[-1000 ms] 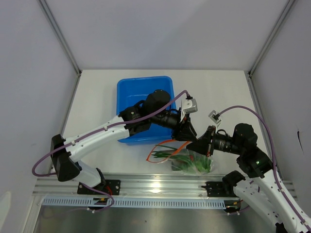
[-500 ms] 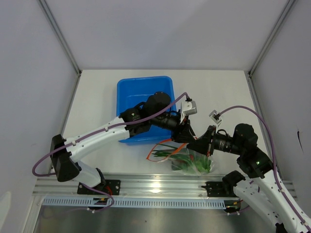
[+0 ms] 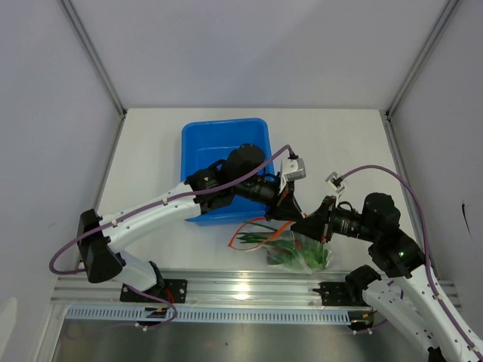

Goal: Place the food in the zip-top bag and seal the zipper
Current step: Zip the zipper food storage bag at the center of the board.

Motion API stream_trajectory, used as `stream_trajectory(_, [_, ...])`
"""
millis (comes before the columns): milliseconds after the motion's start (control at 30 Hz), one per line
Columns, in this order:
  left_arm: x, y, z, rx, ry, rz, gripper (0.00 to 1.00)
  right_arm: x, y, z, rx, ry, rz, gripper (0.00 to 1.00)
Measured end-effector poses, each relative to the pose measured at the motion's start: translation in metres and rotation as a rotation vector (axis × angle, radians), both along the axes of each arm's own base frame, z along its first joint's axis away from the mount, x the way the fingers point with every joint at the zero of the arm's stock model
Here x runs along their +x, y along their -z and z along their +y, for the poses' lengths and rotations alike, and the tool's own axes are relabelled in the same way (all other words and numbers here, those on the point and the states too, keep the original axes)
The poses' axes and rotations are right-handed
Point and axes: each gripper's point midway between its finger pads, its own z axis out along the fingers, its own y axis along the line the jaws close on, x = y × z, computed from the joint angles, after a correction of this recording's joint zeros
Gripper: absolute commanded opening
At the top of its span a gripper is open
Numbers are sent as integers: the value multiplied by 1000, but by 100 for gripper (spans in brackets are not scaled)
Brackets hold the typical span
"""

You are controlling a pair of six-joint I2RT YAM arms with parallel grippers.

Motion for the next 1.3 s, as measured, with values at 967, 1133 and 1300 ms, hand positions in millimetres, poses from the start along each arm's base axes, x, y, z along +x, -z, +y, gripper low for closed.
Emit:
stream_trajectory(967, [-3,24,25,27,-34,123,1,10,-18,-27,17,219,-89,0])
stream_trajectory(1133, [-3,27,38,62,-84,119,0,17,-18,-33,19,284,-82,0])
stream_trajectory(1300, [0,23,52,85,-149,94,0,29,-18,-41,23,376,-69,0])
